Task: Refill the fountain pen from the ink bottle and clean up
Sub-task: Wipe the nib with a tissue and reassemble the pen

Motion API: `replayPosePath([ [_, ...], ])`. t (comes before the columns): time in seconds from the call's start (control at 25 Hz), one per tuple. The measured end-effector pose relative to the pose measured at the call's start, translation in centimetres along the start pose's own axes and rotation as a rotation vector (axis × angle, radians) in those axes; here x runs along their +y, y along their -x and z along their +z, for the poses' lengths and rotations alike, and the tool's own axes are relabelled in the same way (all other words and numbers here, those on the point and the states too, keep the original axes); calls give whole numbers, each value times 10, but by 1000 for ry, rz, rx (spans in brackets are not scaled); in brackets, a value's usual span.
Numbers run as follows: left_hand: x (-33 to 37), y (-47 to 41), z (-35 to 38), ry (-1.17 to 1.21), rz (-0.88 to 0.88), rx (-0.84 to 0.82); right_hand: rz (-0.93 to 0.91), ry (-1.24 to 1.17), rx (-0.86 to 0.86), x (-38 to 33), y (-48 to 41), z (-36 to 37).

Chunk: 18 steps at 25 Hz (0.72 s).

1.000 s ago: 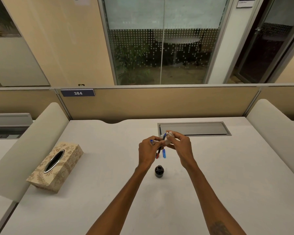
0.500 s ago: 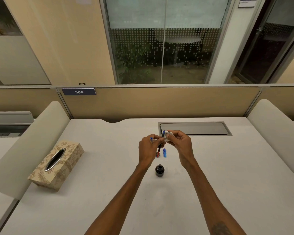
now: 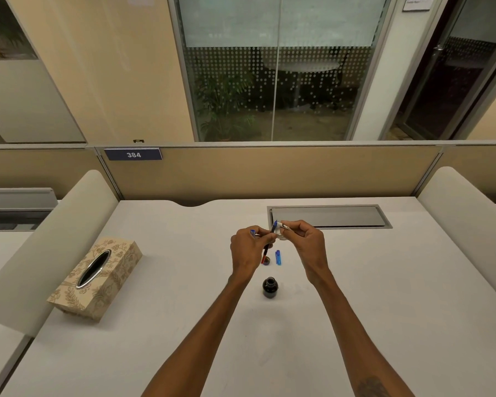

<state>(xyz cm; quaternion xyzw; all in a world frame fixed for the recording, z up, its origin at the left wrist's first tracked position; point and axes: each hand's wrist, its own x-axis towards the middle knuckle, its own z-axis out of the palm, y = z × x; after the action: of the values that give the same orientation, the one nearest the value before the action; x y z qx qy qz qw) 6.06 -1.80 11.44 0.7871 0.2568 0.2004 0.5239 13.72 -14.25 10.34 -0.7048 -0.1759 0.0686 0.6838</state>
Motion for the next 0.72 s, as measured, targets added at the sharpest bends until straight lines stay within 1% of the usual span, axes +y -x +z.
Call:
replayPosePath([
  [0.16,-3,-1,-1,14,-49,43,-32,-29,-27,-2,2,-1],
  [0.28,-5,2,1,214,-128,57,-25,-144,43,-3,3,-3],
  [0.36,-5,4,2,269,-119,11,6,-189,84,-1,3,-4],
  [0.52,-2,8,5,223,-49,-95,11,-90,66,4,1,-2],
  [0.72,-4,7,4,88,-19,-116,-10,-2,22,4,0,-2],
])
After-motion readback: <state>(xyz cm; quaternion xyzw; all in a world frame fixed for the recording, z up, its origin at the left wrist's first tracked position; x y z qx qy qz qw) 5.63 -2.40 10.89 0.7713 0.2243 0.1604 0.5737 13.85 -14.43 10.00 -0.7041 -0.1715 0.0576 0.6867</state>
